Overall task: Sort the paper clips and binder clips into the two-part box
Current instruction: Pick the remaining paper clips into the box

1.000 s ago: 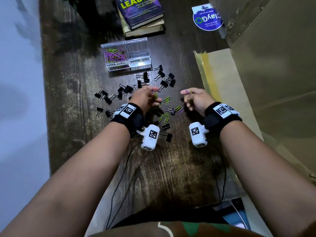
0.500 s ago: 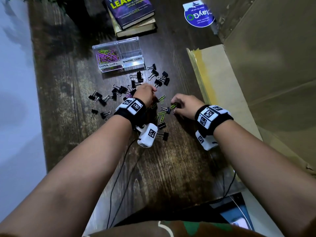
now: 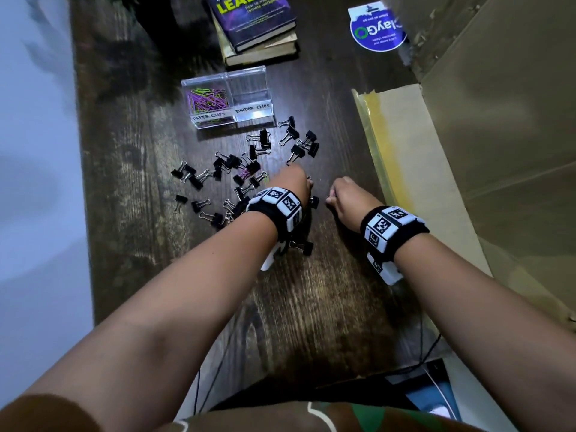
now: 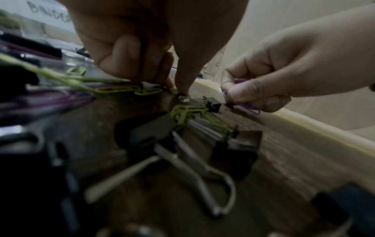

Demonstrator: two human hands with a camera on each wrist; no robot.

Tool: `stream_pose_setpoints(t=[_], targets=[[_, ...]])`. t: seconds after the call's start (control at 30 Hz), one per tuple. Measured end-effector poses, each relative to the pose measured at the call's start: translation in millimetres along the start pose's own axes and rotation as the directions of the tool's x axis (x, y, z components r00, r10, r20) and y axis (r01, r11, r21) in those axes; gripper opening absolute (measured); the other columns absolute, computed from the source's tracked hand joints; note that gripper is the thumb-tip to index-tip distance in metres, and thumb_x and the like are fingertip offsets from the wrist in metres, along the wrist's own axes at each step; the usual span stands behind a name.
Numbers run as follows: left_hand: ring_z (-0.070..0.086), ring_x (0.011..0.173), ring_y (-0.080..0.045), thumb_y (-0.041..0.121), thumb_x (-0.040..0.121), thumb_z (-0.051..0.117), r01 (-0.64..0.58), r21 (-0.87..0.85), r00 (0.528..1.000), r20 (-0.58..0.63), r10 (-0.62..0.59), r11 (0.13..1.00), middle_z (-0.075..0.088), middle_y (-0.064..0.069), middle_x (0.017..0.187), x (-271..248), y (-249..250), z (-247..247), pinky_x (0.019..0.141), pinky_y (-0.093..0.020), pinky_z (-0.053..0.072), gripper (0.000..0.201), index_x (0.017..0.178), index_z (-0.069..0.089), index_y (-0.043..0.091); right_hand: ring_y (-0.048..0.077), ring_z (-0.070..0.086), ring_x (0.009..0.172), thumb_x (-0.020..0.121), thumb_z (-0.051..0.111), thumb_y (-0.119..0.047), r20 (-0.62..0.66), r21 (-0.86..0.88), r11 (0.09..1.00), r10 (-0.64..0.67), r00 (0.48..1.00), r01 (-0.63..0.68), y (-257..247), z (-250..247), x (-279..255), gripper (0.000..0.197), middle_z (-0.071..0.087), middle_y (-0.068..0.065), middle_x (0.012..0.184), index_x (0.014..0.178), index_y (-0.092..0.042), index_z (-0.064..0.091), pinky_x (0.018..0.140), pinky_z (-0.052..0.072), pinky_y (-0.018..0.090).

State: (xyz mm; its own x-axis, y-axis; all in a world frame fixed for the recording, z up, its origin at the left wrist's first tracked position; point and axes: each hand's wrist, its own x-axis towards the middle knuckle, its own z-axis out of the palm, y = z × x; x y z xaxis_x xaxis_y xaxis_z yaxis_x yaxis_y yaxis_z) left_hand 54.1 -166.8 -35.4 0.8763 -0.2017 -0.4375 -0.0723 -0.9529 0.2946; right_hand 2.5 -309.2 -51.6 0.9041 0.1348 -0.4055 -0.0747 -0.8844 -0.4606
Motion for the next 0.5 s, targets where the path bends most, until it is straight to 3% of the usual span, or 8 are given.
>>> stream_pose_setpoints(t=[0.07, 0.13, 0.2, 0.27, 0.33, 0.43, 0.47, 0.5], targets=[[0.060, 0.099, -0.032, 0.023, 0.096, 0.050, -0.003, -0.011, 1.000, 0.027, 0.003, 1.000, 0.062, -0.015, 0.109, -1, 0, -1, 0.069, -0.033, 0.036, 0.031, 0.117, 0.048, -0.001, 0.024, 0.052, 0.076, 0.096, 0.047, -0.018, -0.061, 0.127, 0.991, 0.059, 0.996, -0.050, 0, -4, 0, 0.009, 0.054, 0.007, 0.086, 0.088, -0.014, 0.044, 0.069, 0.037, 0.030], [0.060, 0.101, -0.035, 0.014, 0.094, 0.050, -0.016, -0.029, 0.998, 0.057, 0.017, 0.999, 0.060, -0.019, 0.112, -1, -3, 0, 0.073, -0.036, 0.041, 0.029, 0.118, 0.046, -0.002, 0.016, 0.054, 0.070, 0.094, 0.049, -0.012, -0.108, 0.362, 0.927, 0.142, 0.984, -0.094, -1, -7, 4, 0.007, 0.054, -0.001, 0.074, 0.089, -0.015, 0.048, 0.067, 0.039, 0.026], [0.057, 0.104, -0.036, 0.012, 0.094, 0.048, -0.021, -0.066, 0.997, 0.071, 0.025, 0.998, 0.056, -0.022, 0.116, -2, -7, 1, 0.076, -0.037, 0.042, 0.031, 0.121, 0.043, -0.003, 0.009, 0.055, 0.063, 0.095, 0.045, -0.001, -0.071, 0.628, 0.770, 0.203, 0.977, -0.115, -5, -10, 10, 0.015, 0.053, -0.001, 0.068, 0.102, -0.010, 0.054, 0.062, 0.042, 0.017], [0.055, 0.104, -0.037, 0.013, 0.094, 0.046, -0.036, -0.132, 0.997, 0.061, 0.044, 0.991, 0.053, -0.022, 0.116, -5, -12, -2, 0.077, -0.036, 0.040, 0.032, 0.121, 0.041, -0.003, 0.009, 0.049, 0.054, 0.096, 0.039, 0.003, 0.012, 0.779, 0.608, 0.224, 0.975, -0.150, -11, -15, 16, 0.026, 0.048, 0.002, 0.065, 0.116, -0.002, 0.055, 0.051, 0.039, 0.016], [0.056, 0.089, -0.030, 0.013, 0.093, 0.048, -0.049, -0.223, 0.999, 0.005, 0.051, 0.974, 0.055, -0.015, 0.102, -9, -20, -5, 0.069, -0.032, 0.040, 0.026, 0.115, 0.043, 0.000, 0.007, 0.042, 0.041, 0.098, 0.035, 0.003, 0.099, 0.887, 0.423, 0.221, 0.970, -0.187, -19, -21, 21, 0.026, 0.043, 0.004, 0.063, 0.108, -0.002, 0.058, 0.038, 0.029, 0.016], [0.050, 0.070, -0.012, 0.014, 0.091, 0.052, 0.066, -0.507, 0.991, -0.070, -0.117, 0.860, 0.051, 0.005, 0.078, -13, -44, -9, 0.059, -0.022, 0.036, 0.010, 0.097, 0.044, 0.013, 0.013, 0.044, 0.034, 0.096, 0.036, -0.001, 0.204, 0.949, 0.189, 0.237, 0.950, -0.252, -35, -30, 29, 0.023, 0.041, 0.008, 0.061, 0.085, -0.003, 0.056, 0.034, 0.026, 0.013], [0.054, 0.073, -0.014, 0.015, 0.091, 0.051, 0.115, -0.606, 0.979, -0.063, -0.191, 0.787, 0.054, 0.005, 0.079, -12, -55, -9, 0.064, -0.024, 0.042, 0.007, 0.095, 0.046, 0.015, 0.013, 0.044, 0.033, 0.096, 0.039, -0.004, 0.227, 0.947, 0.167, 0.256, 0.940, -0.274, -40, -32, 32, 0.022, 0.041, 0.009, 0.061, 0.080, -0.005, 0.054, 0.034, 0.025, 0.012], [0.058, 0.077, -0.018, 0.016, 0.092, 0.049, 0.157, -0.703, 0.964, -0.043, -0.262, 0.693, 0.058, 0.001, 0.083, -11, -64, -12, 0.070, -0.028, 0.047, 0.003, 0.095, 0.048, 0.016, 0.013, 0.043, 0.033, 0.095, 0.043, -0.008, 0.225, 0.936, 0.208, 0.268, 0.937, -0.284, -45, -32, 35, 0.022, 0.043, 0.009, 0.061, 0.075, -0.007, 0.053, 0.034, 0.024, 0.012]])
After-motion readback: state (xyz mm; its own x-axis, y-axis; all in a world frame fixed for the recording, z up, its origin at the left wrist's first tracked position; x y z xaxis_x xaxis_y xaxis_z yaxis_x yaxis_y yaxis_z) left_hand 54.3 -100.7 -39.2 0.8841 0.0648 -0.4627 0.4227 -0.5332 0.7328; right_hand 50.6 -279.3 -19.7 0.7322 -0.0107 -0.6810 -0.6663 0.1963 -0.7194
